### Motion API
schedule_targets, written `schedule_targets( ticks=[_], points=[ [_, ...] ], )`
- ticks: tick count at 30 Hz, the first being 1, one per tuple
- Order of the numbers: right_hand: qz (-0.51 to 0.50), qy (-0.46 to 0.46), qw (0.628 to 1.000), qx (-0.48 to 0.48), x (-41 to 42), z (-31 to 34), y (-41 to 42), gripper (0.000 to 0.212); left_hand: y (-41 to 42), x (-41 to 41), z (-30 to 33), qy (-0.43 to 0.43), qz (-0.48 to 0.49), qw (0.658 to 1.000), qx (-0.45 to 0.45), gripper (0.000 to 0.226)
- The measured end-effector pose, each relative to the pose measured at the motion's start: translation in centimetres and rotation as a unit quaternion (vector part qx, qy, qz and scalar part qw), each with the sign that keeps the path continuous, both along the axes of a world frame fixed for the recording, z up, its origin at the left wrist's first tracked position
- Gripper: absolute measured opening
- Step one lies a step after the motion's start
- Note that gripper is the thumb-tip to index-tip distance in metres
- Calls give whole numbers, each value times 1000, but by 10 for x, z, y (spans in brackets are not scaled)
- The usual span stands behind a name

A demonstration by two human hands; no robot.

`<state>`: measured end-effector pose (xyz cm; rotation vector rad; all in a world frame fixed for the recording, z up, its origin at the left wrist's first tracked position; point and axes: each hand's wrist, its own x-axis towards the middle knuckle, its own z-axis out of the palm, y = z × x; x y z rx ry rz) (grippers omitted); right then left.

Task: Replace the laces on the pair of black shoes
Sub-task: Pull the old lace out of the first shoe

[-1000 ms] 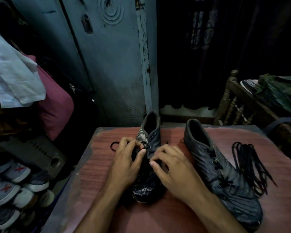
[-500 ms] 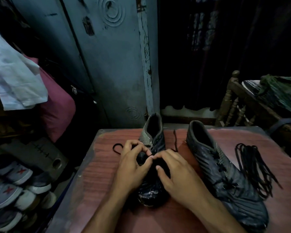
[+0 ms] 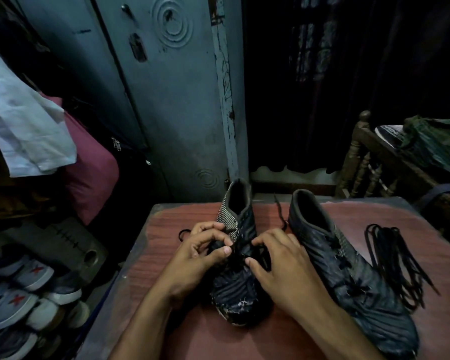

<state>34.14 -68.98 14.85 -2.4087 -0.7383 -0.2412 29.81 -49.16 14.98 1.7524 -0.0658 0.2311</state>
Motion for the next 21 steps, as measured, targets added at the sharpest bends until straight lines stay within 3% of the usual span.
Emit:
schedule_targets(
  ticks=[5,9,13,17,21],
  points=[
    [31,-25,998,59,-3,-2,2,45,-13,0,-1,-14,11,999,31,15],
    [35,-32,995,87,-2,-5,3,20,-12,0,-5,-14,-7,999,40,15],
    [25,-64,992,102,-1,-5,4,10,-10,2,-5,-18,-38,995,89,18],
    [37,-63,988,133,-7,-3,6,18,-16,6,-12,-55,60,985,155,24],
    [63,-66,986,137,-9,-6,10,14,-28,7,-19,-101,173,952,233,23]
  ],
)
